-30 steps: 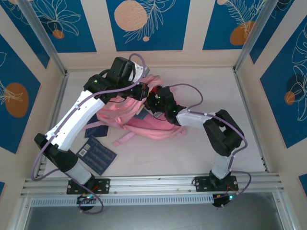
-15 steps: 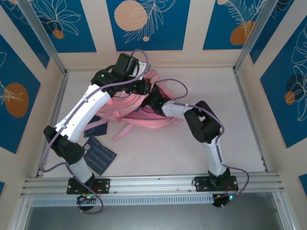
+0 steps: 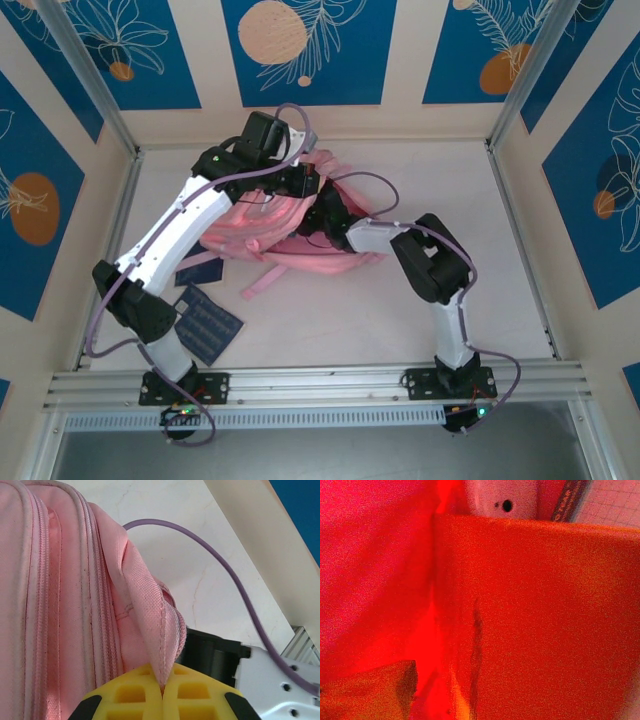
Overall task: Pack the student bag
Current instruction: Place the book in the student bag.
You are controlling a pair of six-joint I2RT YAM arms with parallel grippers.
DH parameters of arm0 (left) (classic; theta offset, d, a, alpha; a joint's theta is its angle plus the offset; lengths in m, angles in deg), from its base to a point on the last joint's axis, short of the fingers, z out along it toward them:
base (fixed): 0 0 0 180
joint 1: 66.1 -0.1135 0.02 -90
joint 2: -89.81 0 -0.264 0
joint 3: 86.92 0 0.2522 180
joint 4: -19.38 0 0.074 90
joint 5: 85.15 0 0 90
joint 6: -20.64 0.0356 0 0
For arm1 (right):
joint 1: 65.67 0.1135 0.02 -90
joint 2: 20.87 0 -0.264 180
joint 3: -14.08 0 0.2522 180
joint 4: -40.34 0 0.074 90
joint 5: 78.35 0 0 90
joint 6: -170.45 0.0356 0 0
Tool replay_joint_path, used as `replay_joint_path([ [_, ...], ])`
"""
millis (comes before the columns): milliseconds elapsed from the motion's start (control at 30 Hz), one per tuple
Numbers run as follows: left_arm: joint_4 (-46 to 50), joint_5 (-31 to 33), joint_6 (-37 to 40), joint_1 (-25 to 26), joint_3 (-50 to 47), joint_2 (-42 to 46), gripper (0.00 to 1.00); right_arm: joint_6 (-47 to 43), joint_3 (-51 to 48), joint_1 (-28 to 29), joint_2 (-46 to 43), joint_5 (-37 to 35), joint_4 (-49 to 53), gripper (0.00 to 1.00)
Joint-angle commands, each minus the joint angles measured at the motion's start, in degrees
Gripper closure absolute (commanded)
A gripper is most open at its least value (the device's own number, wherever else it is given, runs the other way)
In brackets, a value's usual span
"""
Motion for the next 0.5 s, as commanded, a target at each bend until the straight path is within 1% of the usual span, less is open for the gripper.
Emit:
replay_joint_path([
  [0, -5.9, -4.4, 0.0, -0.4, 0.2, 3.6, 1.0, -5.2, -3.4, -0.8, -7.3, 1.8, -3.0, 0.25],
  [100, -6.0, -4.4, 0.0, -0.6, -0.3, 3.8, 1.0, -6.8, -7.8, -1.8, -11.9, 2.5, -2.9, 0.17],
  [200, -6.0, -4.5, 0.0, -0.8, -0.5, 3.7, 1.0, -9.3, -11.8, -2.7, -16.4, 4.0, -2.0, 0.12],
  [333, -6.0, -4.5, 0.2, -1.1, -0.9, 4.2, 1.0, -13.4, -17.7, -4.0, -23.2, 4.5, 0.2, 0.09],
  [467, -6.4, -4.4, 0.2, -1.1, -1.7, 4.3, 1.0, -16.6, -23.6, -5.6, -31.0, 2.9, 4.6, 0.09],
])
